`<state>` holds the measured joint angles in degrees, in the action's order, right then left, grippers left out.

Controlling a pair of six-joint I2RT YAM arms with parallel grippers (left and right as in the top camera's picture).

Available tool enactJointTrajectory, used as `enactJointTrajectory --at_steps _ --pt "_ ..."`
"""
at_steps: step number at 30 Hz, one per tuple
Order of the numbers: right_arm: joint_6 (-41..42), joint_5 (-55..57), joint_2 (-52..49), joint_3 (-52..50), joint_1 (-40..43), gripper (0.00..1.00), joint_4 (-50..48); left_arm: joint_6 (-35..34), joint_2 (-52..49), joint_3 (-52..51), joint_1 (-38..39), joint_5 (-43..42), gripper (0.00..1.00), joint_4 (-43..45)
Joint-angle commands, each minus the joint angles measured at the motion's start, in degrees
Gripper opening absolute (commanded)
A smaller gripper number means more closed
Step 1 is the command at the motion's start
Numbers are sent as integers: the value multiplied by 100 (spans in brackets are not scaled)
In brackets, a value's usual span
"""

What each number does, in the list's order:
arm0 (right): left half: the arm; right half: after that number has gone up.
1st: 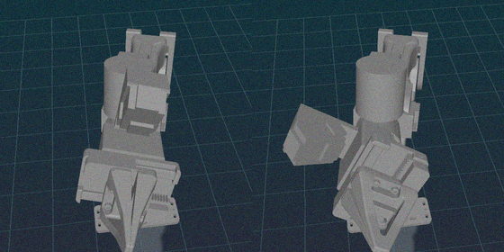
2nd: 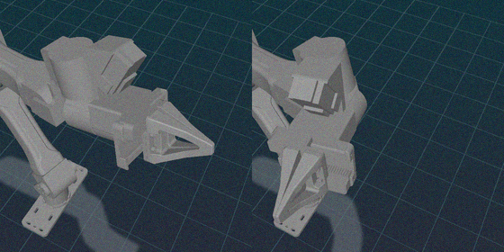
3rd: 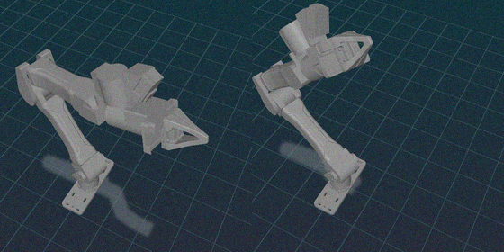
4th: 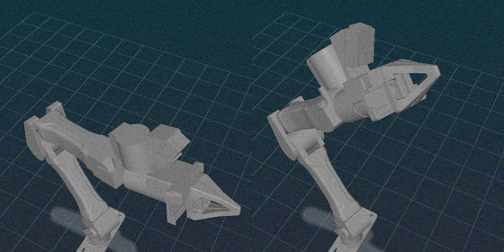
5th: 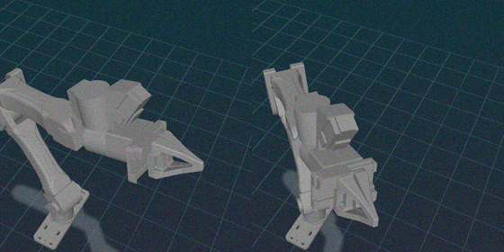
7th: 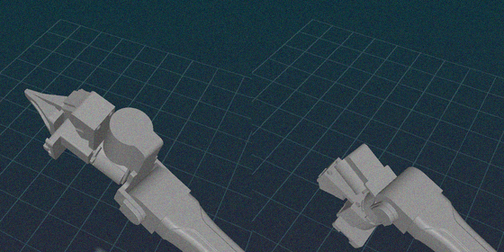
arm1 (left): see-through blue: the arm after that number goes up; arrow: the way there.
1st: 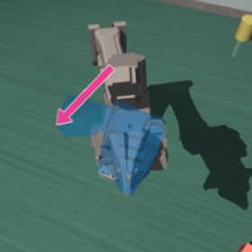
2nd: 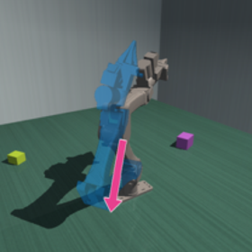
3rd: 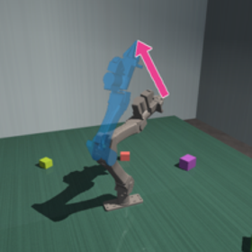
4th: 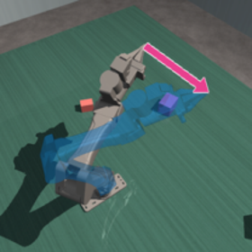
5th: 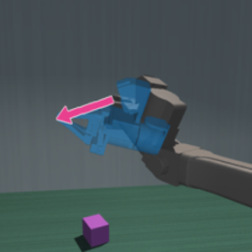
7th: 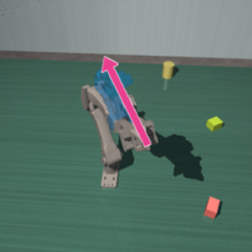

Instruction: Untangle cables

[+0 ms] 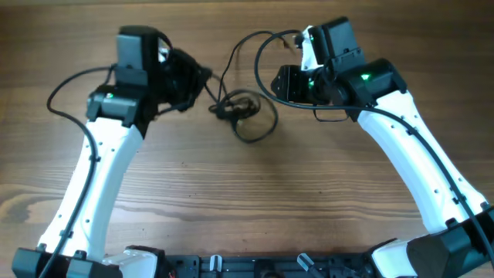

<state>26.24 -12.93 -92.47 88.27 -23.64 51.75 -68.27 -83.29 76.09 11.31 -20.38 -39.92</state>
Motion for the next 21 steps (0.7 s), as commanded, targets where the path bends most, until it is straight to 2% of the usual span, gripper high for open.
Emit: enactJointTrajectory --at_steps 1,3,4,6,7,8,10,15,18,21 --pt "238 457 -87 22 46 54 44 37 -400 -9 466 1775 4 -323" --pt "229 459 -87 22 46 54 120 59 -721 -9 636 2175 5 -461" --pt "223 459 -87 22 46 54 166 175 -855 -9 675 2267 10 -479" --pt "188 459 -87 22 46 54 234 678 -1241 -9 723 2262 44 -450" --pt "94 457 -87 22 46 54 234 994 -1464 -9 723 2260 85 -452" --pt "76 459 -87 22 46 55 229 1309 -1650 -9 723 2260 100 -455" --pt "76 459 -87 22 46 56 212 1843 -1910 -9 723 2260 100 -518" --pt "66 457 -87 22 46 57 216 2046 -2262 -11 723 2256 99 -901" --pt "-103 457 -90 22 46 57 212 2990 -2308 -11 723 2199 83 -789" --pt "-225 457 -90 22 46 57 199 3928 -2337 -13 723 1700 75 -798"
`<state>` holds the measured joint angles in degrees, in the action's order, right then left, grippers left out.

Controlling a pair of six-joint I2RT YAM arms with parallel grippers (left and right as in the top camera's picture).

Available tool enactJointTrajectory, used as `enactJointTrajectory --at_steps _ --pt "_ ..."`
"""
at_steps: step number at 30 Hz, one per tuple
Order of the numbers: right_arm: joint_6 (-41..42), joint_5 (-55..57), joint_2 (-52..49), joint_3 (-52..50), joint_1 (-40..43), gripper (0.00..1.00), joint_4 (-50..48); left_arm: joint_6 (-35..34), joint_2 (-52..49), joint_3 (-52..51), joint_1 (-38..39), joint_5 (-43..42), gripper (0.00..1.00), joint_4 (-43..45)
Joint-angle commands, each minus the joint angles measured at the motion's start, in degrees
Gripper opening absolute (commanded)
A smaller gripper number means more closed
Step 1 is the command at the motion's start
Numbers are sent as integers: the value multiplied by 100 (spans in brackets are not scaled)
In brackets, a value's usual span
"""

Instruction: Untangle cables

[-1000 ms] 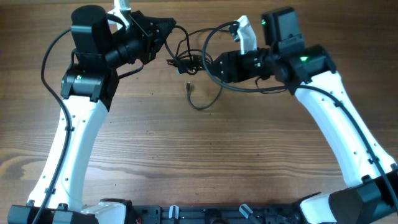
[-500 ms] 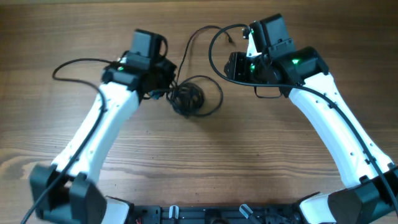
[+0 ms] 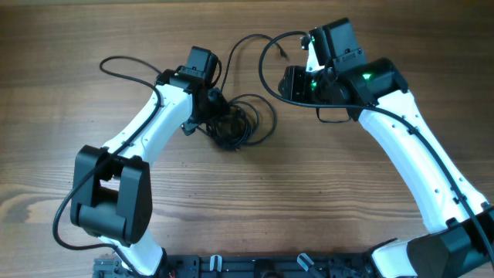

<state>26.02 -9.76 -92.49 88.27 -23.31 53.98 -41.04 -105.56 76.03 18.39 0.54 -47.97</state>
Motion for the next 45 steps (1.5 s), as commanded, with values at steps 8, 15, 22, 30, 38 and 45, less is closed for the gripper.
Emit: enactJointTrajectory --at_steps 8,15,22,30,38,45 --pt "-208 140 -87 22 13 57 -63 3462 -109 -4 15 -2291 59 -361" --pt "-326 114 -87 22 13 57 -90 3357 240 1388 -302 -2903 67 -669" --pt "-345 94 -87 22 13 58 -59 750 706 2074 -1021 -1469 58 -1657" --pt "-363 96 -87 22 13 58 -57 -951 699 531 -734 -896 55 -2308" --pt "-525 98 -90 22 13 61 -52 -1399 1224 -1814 -684 -1714 48 372" --pt "-520 96 -90 22 13 62 -52 -1668 1202 -2424 -59 -1641 47 2490"
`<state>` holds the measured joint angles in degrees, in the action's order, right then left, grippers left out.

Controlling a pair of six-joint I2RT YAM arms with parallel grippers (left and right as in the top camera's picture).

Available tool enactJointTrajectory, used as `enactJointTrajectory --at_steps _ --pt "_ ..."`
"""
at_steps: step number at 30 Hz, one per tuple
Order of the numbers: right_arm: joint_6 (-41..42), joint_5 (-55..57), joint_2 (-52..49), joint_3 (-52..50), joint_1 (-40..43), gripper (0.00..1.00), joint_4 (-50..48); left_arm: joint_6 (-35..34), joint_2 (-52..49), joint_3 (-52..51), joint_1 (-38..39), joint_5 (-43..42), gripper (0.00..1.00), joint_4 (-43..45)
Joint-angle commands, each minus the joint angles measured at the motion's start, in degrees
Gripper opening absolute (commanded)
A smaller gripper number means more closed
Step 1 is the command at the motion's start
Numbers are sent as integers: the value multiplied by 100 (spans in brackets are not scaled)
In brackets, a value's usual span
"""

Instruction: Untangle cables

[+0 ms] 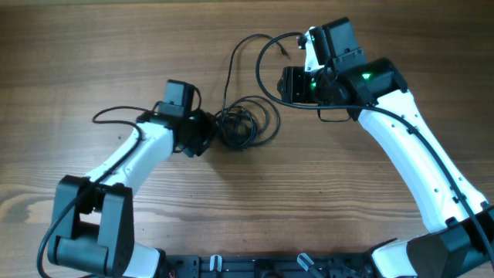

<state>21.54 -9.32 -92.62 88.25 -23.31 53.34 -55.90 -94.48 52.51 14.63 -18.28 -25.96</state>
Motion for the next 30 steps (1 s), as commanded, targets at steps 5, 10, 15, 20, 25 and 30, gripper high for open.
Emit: enactJointTrajectory --at_steps 5,10,15,20,25,30 --pt "-57 50 -76 24 13 62 7 -179 -24 -76 643 833 49 367" --pt "-55 42 -76 24 13 62 13 -177 -334 -76 647 835 25 304" --pt "-55 31 -76 24 13 62 11 -175 -352 -76 647 903 9 319" --pt "-57 31 -76 24 13 62 9 -181 -533 -76 654 1067 21 356" --pt "-59 31 -76 24 13 62 11 -179 -876 -76 645 933 4 321" --pt "-61 -129 -76 24 13 62 -138 472 227 326 59 -597 4 562"
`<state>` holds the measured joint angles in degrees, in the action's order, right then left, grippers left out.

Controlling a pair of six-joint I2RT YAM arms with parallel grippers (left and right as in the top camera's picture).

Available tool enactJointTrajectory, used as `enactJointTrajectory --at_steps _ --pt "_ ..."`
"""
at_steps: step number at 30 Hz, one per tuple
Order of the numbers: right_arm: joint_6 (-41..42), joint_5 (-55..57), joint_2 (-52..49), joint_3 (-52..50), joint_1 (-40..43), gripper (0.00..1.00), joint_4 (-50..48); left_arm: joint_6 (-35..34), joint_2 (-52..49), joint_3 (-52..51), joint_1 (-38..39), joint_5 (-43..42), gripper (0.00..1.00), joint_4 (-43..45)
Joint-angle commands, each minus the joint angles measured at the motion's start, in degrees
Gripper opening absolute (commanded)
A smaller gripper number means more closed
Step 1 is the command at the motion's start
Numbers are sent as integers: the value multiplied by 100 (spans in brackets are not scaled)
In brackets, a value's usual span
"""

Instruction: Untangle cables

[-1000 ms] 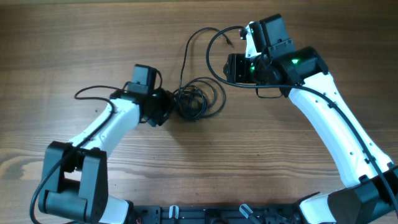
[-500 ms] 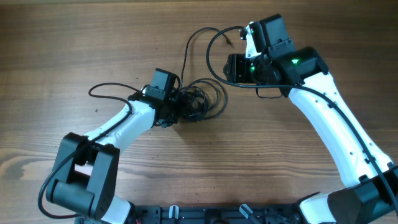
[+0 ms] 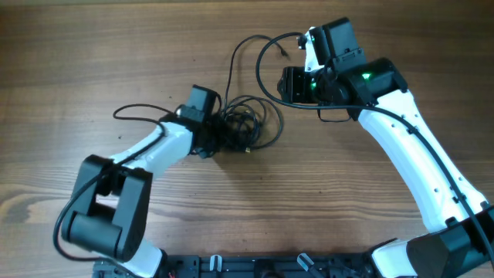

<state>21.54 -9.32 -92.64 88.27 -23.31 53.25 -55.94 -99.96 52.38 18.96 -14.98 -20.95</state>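
Observation:
A black cable lies on the wooden table, bunched into a tangle (image 3: 245, 127) of overlapping loops at the centre. One strand (image 3: 234, 62) rises from the tangle to the far edge, arcs right and ends in a small plug (image 3: 286, 51). Another loop curves down to my right gripper (image 3: 282, 83), which holds still at the tangle's upper right and appears shut on it. My left gripper (image 3: 219, 134) is pressed into the tangle's left side, its dark fingers lost among the loops, seemingly shut on the cable.
The left arm's own thin lead (image 3: 139, 116) loops over the table to the left of the tangle. Both white arms reach in from the near edge, where the dark base rail (image 3: 255, 266) runs.
The left arm has swung its elbow toward the middle and its gripper sits a little further right, against the tangle. The loops have shifted slightly. The right arm has not moved.
At first my left gripper stood up and left of a small knot. Then it was down in the knot, which lay lower and looser. Later the arm lay lower left with the gripper at the tangle's left edge, where it stays. The right gripper held its place throughout.

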Motion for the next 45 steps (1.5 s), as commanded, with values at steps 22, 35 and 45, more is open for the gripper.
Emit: enactJointTrajectory --at_steps 22,35,45 --pt "308 -2229 -74 22 -264 56 -874 -5917 2715 586 -1001 -2055 4 -693" --pt "417 -1587 -192 22 -997 32 -1283 -5174 2715 581 -894 -2747 4 -723" --pt "396 -1547 -636 22 -994 7 -1290 -4234 2704 581 -890 -2474 4 -721"
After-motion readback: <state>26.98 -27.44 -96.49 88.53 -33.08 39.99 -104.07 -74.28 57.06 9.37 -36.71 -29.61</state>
